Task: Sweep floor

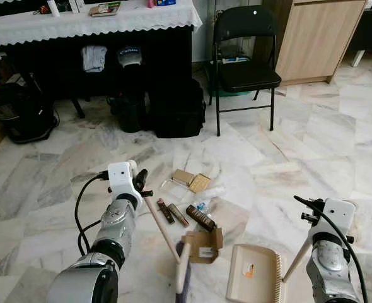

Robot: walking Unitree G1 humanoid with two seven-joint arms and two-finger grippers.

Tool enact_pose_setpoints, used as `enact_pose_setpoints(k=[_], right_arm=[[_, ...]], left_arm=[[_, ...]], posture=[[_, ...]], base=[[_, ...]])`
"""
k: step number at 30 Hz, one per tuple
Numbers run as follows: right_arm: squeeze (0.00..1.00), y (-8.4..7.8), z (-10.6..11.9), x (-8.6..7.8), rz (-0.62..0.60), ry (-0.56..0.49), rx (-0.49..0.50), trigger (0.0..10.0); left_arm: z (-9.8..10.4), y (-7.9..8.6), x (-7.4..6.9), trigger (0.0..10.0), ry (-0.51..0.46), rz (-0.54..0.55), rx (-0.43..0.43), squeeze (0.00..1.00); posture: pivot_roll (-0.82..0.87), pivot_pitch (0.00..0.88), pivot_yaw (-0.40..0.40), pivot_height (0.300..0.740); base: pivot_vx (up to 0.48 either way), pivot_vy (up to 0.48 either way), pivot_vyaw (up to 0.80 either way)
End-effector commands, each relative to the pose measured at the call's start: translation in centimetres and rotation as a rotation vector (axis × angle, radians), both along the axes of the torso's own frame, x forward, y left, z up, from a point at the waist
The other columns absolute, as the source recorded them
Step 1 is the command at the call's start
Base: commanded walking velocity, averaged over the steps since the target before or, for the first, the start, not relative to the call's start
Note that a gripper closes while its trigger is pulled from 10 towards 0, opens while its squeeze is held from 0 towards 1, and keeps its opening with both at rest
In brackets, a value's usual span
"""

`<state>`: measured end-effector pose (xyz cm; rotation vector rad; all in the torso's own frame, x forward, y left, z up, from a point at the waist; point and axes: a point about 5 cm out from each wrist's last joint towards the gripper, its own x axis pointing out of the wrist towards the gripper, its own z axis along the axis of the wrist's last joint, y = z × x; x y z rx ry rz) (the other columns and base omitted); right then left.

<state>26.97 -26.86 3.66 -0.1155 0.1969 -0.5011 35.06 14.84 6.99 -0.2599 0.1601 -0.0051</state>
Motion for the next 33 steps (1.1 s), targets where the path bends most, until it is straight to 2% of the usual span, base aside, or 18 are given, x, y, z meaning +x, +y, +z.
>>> enact_pose_setpoints(k=[1,3,4,5,6,9,13,16,20,21,25,29,33], right_arm=[[0.00,-0.2,0.4,0.1,0.012,-0.003,-0.029,10.0],[0.00,-0.2,0.4,0.1,0.013,-0.002,-0.029,10.0],[0.00,-0.2,0.4,0.1,0.013,-0.002,-0.029,10.0],[0.00,-0.1,0.4,0.1,0.015,-0.001,-0.028,10.0],[0.00,-0.1,0.4,0.2,0.017,0.000,-0.028,10.0],[0.00,0.0,0.4,0.4,0.021,0.002,-0.025,10.0],[0.00,0.3,0.5,0.7,0.028,0.003,-0.019,10.0],[0.00,0.5,0.5,0.9,0.032,0.003,-0.016,10.0],[0.00,0.9,0.5,1.3,0.037,0.002,-0.011,10.0],[0.00,1.1,0.6,1.5,0.038,-0.003,-0.010,10.0],[0.00,1.1,0.7,1.6,0.036,-0.006,-0.010,10.0],[0.00,0.8,0.8,1.5,0.023,-0.006,-0.016,10.0],[0.00,0.8,0.7,1.5,0.018,-0.005,-0.015,10.0]], left_arm=[[-0.9,-0.1,-0.4,10.0,0.042,0.003,-0.053,0.00],[-0.9,-0.6,-0.4,10.0,0.049,-0.037,-0.113,0.00],[-0.9,-0.6,-0.4,10.0,0.049,-0.037,-0.113,0.00],[-0.8,-1.4,-0.3,10.0,0.048,-0.100,-0.169,0.00],[-0.6,-1.9,-0.3,10.0,0.038,-0.159,-0.185,0.00],[-0.1,-2.4,-0.1,10.0,0.009,-0.249,-0.191,0.00],[1.0,-2.0,0.3,10.0,-0.044,-0.316,-0.171,0.00],[1.6,-1.3,0.6,10.0,-0.075,-0.304,-0.133,0.00],[2.7,-0.1,1.1,10.0,-0.120,-0.239,-0.070,0.00],[3.5,0.6,1.4,10.0,-0.153,-0.191,-0.042,0.00],[4.0,1.0,1.6,10.0,-0.172,-0.168,-0.023,0.00],[6.6,1.6,2.5,10.0,-0.272,-0.146,0.043,0.00],[7.4,1.5,2.8,10.0,-0.296,-0.154,0.067,0.00]], posture=[[-0.11,0.046,0.027,0.740],[-0.11,0.045,0.025,0.740],[-0.11,0.045,0.025,0.740],[-0.11,0.041,0.025,0.740],[-0.11,0.038,0.025,0.740],[-0.10,0.034,0.025,0.740],[-0.09,0.025,0.027,0.740],[-0.08,0.017,0.027,0.740],[-0.07,0.003,0.029,0.740],[-0.07,0.000,0.029,0.740],[-0.07,0.000,0.031,0.740],[-0.07,0.000,0.034,0.740],[-0.07,0.000,0.038,0.740]], base=[[0.000,0.000,0.00],[0.000,0.000,0.00],[0.000,0.000,0.00],[0.000,0.000,0.00],[0.000,0.000,0.00],[0.000,0.000,0.00],[0.000,0.000,0.00],[0.000,0.000,0.00],[0.000,0.000,0.00],[0.000,0.000,0.00],[0.000,0.000,0.00],[0.000,0.000,0.00],[0.000,0.000,0.00]])
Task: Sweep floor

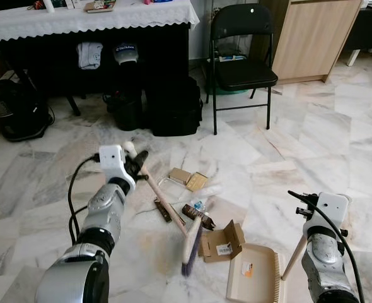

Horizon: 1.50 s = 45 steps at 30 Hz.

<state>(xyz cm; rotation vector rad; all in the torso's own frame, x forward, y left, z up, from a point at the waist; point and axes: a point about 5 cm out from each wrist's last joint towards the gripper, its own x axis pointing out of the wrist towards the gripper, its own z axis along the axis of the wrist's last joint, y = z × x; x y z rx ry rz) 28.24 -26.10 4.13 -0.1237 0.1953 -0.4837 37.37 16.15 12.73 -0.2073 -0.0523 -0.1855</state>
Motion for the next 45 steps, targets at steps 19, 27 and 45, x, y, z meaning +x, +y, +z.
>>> enact_pose_setpoints(k=[19,27,45], right_arm=[[0.00,-1.2,1.6,0.0,-0.034,-0.063,-0.105,10.0],[0.00,-0.8,1.7,0.4,-0.010,-0.067,-0.109,10.0],[0.00,-0.6,1.9,0.8,0.013,-0.065,-0.114,10.0]], left_arm=[[-1.2,-1.1,-0.5,10.0,0.032,-0.017,-0.010,0.00],[-1.3,-0.5,-0.6,10.0,0.024,0.022,-0.007,0.00],[-1.4,-0.8,-0.7,10.0,0.017,0.016,0.001,0.00]], posture=[[-0.09,0.000,0.037,0.740],[-0.08,0.000,0.030,0.740],[-0.09,0.000,0.026,0.740]], base=[[0.000,0.000,0.00],[0.000,0.000,0.00],[0.217,0.000,0.00]])
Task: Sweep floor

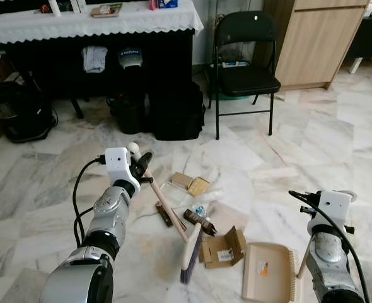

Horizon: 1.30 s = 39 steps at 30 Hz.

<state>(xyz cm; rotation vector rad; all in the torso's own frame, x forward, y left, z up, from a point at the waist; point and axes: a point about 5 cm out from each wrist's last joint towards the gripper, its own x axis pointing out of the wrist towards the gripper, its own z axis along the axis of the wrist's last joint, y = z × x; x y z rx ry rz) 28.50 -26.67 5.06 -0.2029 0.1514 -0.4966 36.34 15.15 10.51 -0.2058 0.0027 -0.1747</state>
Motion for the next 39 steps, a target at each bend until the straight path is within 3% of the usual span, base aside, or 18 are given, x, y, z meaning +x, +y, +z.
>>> enact_pose_setpoints(k=[1,9,24,39], right_arm=[[0.00,-0.1,1.0,0.5,0.017,-0.041,-0.027,10.0],[0.00,0.2,0.8,0.5,0.032,-0.035,-0.021,10.0],[0.00,0.8,0.4,0.6,0.084,-0.008,-0.005,10.0],[0.00,1.5,0.2,0.6,0.138,-0.004,0.005,10.0]], left_arm=[[0.8,0.2,0.3,10.0,-0.038,0.011,-0.005,0.00],[0.8,0.3,0.3,10.0,-0.040,0.013,-0.001,0.00],[0.8,0.4,0.3,10.0,-0.041,0.030,0.020,0.00],[0.1,2.5,-0.2,10.0,-0.019,0.149,0.075,0.00]], posture=[[-0.09,0.000,0.026,0.740],[-0.09,0.000,0.025,0.740],[-0.09,0.000,0.021,0.740],[-0.09,0.000,0.024,0.740]], base=[[0.289,0.000,0.00],[0.289,0.000,0.00],[0.000,0.000,0.00],[0.000,0.000,0.00]])
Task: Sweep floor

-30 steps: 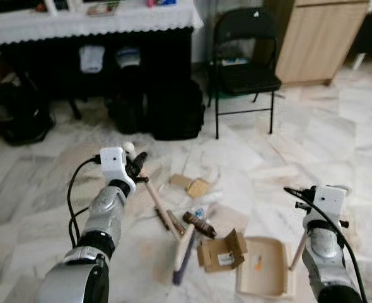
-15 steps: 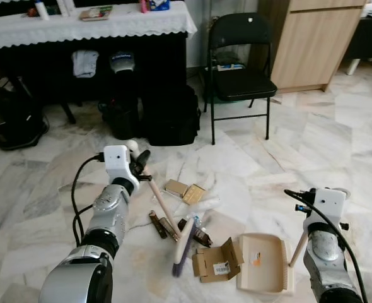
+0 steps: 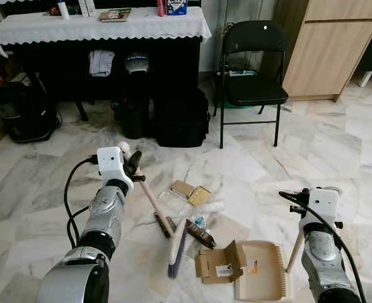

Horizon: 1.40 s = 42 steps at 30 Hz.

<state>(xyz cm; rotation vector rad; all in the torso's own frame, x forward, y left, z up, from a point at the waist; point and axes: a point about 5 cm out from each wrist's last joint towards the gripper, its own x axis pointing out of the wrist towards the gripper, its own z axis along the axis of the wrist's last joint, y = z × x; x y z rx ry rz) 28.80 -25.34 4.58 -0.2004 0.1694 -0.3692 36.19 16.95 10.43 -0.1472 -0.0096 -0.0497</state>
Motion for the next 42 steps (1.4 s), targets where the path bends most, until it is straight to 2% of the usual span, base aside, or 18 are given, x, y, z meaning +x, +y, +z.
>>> enact_pose_setpoints(k=[1,9,13,21,25,30,37,42], right_arm=[[0.00,0.2,0.7,0.3,0.014,-0.033,-0.010,10.0],[0.00,0.4,0.3,0.3,0.014,-0.022,-0.003,10.0],[0.00,0.5,0.2,0.2,0.010,-0.018,0.000,10.0],[0.00,0.4,0.1,0.1,0.009,-0.014,-0.001,10.0],[0.00,0.3,0.0,-0.1,0.003,-0.012,-0.003,10.0],[0.00,0.0,-0.7,-0.9,-0.021,0.010,-0.019,10.0],[0.00,0.3,-1.3,-1.6,-0.021,0.027,-0.019,10.0],[0.00,0.4,-1.4,-1.8,-0.020,0.031,-0.021,10.0]], left_arm=[[0.1,0.9,-0.1,10.0,-0.013,0.033,0.022,0.00],[-1.0,3.0,-1.2,10.0,0.007,0.090,0.126,0.00],[-1.5,4.0,-1.7,10.0,0.017,0.131,0.146,0.00],[-2.6,3.4,-2.2,10.0,0.057,0.106,0.199,0.00],[-3.1,2.8,-2.4,10.0,0.082,0.074,0.167,0.00],[-3.6,2.6,-2.6,10.0,0.109,0.065,0.066,0.00],[-3.9,2.9,-2.9,10.0,0.118,0.078,0.021,0.00],[-4.6,2.7,-3.3,10.0,0.151,0.038,0.006,0.00]], posture=[[-0.09,0.000,0.024,0.740],[-0.07,0.000,0.027,0.740],[-0.07,0.000,0.026,0.740],[-0.07,0.000,0.024,0.740],[-0.07,0.008,0.024,0.740],[-0.06,0.031,0.027,0.740],[-0.05,0.061,0.029,0.740],[-0.05,0.077,0.026,0.740]], base=[[0.000,0.000,0.00],[0.000,0.000,0.00],[0.000,0.000,0.00],[0.000,0.000,0.00],[0.000,0.000,0.00],[0.000,0.000,0.00],[0.000,0.000,0.00],[0.000,0.000,0.00]])
